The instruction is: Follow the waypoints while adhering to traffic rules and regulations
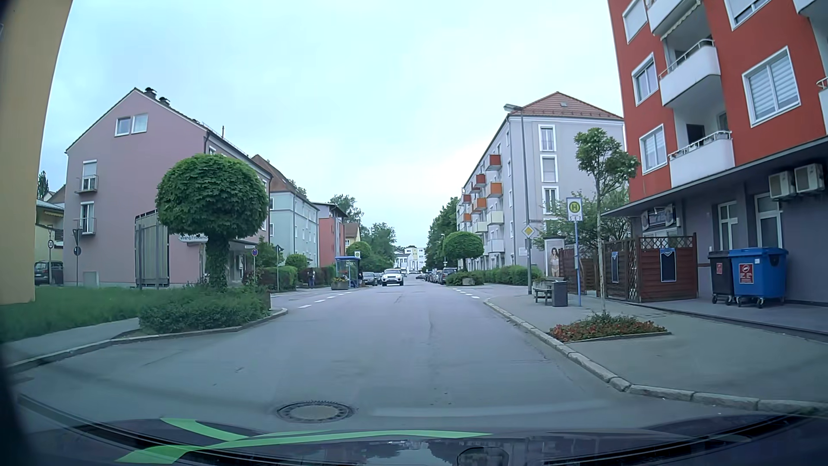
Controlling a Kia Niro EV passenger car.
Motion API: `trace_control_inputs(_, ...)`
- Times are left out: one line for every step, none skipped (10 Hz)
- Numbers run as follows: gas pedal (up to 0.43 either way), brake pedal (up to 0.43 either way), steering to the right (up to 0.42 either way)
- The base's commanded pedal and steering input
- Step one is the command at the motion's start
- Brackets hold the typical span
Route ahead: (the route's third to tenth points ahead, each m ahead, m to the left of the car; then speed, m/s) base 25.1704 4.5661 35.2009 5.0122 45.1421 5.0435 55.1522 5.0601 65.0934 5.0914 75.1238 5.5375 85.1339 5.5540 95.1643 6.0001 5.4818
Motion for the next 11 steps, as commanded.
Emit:
trace_control_inputs(0.067, 0.0, -0.016)
trace_control_inputs(0.067, 0.0, -0.016)
trace_control_inputs(0.079, 0.0, -0.014)
trace_control_inputs(0.079, 0.0, -0.012)
trace_control_inputs(0.079, 0.0, -0.01)
trace_control_inputs(0.079, 0.0, -0.01)
trace_control_inputs(0.079, 0.0, -0.01)
trace_control_inputs(0.067, 0.0, -0.01)
trace_control_inputs(0.067, 0.0, -0.013)
trace_control_inputs(0.067, 0.0, -0.014)
trace_control_inputs(0.067, 0.0, -0.014)
